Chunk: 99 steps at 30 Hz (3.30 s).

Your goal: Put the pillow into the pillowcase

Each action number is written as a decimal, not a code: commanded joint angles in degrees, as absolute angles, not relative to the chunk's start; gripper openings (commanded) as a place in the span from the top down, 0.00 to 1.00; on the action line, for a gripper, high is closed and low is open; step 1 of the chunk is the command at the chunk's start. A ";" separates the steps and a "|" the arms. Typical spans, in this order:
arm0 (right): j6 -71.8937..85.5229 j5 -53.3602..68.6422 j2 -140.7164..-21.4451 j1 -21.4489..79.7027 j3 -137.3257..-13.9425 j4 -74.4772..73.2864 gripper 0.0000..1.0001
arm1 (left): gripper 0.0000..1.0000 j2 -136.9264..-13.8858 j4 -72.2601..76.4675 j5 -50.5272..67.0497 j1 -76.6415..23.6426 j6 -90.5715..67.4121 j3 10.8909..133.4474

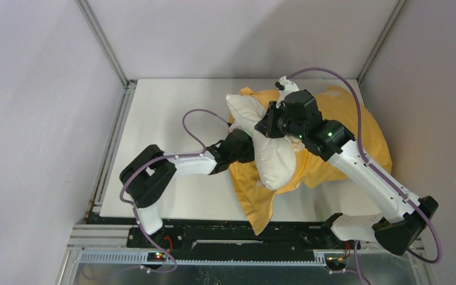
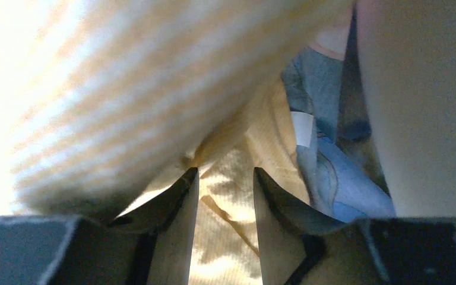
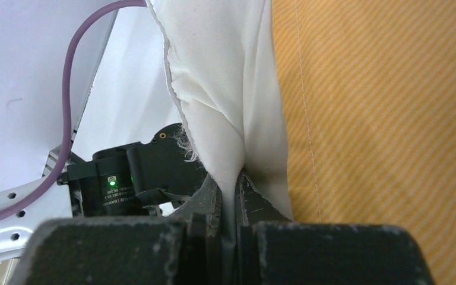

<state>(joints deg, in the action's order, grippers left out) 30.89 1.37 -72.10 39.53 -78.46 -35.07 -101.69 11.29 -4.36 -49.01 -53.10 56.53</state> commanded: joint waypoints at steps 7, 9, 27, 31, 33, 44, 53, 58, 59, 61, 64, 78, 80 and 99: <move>33.29 3.43 -68.82 40.04 -79.84 -27.32 1.00 | 0.53 -102.49 11.66 -9.62 -49.52 -53.33 59.95; 33.37 3.45 -68.90 39.99 -79.81 -27.16 1.00 | 0.54 -103.07 11.34 -9.45 -49.56 -53.39 60.57; 31.70 3.91 -72.75 36.26 -77.35 -27.04 1.00 | 1.00 -83.70 12.11 -11.04 -49.54 -53.62 45.10; 32.52 6.29 -73.50 34.28 -72.83 -24.36 1.00 | 1.00 -74.29 8.58 -11.78 -46.79 -54.06 35.58; 33.15 7.45 -73.70 33.83 -70.33 -22.54 1.00 | 1.00 -70.76 8.86 -9.93 -44.35 -54.37 30.72; 35.45 12.86 -75.65 36.60 -60.07 -12.48 1.00 | 1.00 -66.21 17.25 -1.71 -39.00 -49.15 18.95; 36.99 13.21 -74.44 38.47 -60.01 -10.03 1.00 | 0.81 -68.83 9.00 -2.77 -39.05 -42.22 30.78; 37.84 13.92 -73.91 38.35 -60.02 -9.31 1.00 | 0.69 -69.98 5.82 -3.60 -39.42 -36.86 37.09; 38.03 14.03 -73.76 38.35 -60.03 -9.32 1.00 | 0.67 -70.04 4.80 -4.43 -39.60 -35.64 38.31; 38.21 14.06 -73.56 38.28 -60.02 -9.27 1.00 | 0.62 -71.17 2.38 -5.47 -40.01 -33.03 41.21; 38.47 13.91 -73.10 38.20 -60.07 -9.15 1.00 | 0.57 -73.90 -1.67 -7.16 -40.65 -30.09 44.99; 38.67 13.38 -73.51 37.91 -61.78 -10.10 1.00 | 0.37 -90.54 6.85 -10.81 -44.31 -31.29 50.79; 38.52 13.08 -73.51 38.15 -61.79 -10.66 1.00 | 0.39 -92.16 6.94 -15.20 -44.32 -34.06 50.95; 25.04 -8.75 -85.53 48.37 -61.30 -28.99 1.00 | 1.00 -67.92 3.70 -10.87 -26.82 -41.17 45.48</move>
<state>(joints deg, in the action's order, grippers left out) 26.52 -2.90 -81.30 46.87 -60.75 -22.68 -73.52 2.28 -10.81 -29.34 -41.67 44.86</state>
